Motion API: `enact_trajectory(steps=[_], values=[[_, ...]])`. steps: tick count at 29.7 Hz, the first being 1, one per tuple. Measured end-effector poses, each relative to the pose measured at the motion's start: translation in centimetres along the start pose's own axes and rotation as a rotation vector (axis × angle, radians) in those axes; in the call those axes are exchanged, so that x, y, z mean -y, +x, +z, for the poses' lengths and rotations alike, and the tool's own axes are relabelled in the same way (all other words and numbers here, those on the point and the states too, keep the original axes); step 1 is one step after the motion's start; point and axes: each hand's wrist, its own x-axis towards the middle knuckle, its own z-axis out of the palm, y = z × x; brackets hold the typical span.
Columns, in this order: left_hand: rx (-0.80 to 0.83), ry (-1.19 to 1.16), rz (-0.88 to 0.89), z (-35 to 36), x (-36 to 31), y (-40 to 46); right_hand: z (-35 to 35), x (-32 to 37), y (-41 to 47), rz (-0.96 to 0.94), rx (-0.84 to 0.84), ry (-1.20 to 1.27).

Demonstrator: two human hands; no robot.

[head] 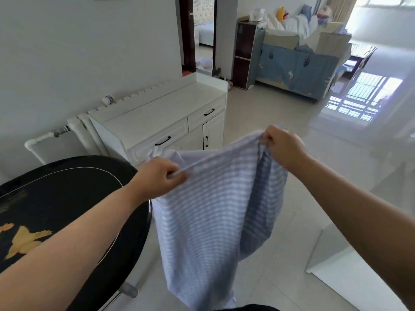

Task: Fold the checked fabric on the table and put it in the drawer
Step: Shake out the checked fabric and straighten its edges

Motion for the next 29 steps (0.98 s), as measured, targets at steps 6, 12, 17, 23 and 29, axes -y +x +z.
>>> enact_trajectory(steps=[6,12,17,23,29], values=[[0.183,0.470,-0.087,2.0,-1.3,-1.2,0.6,-1.1,3.2,0.240,-0.321,0.202],[0.208,0.400,-0.486,0.7,5.6,-5.4,1.2,-2.8,3.2,0.364,-0.358,0.304],[0.113,0.294,-0.298,1.7,7.0,-6.9,2.0,-2.3,3.0,0.397,-0.384,0.353],[-0.185,0.257,-0.658,3.8,8.8,-7.7,1.4,-2.2,2.7,0.343,-0.446,0.399],[-0.597,0.092,-0.578,2.0,8.5,-7.0,0.7,-2.0,3.5,0.365,-0.479,0.384]])
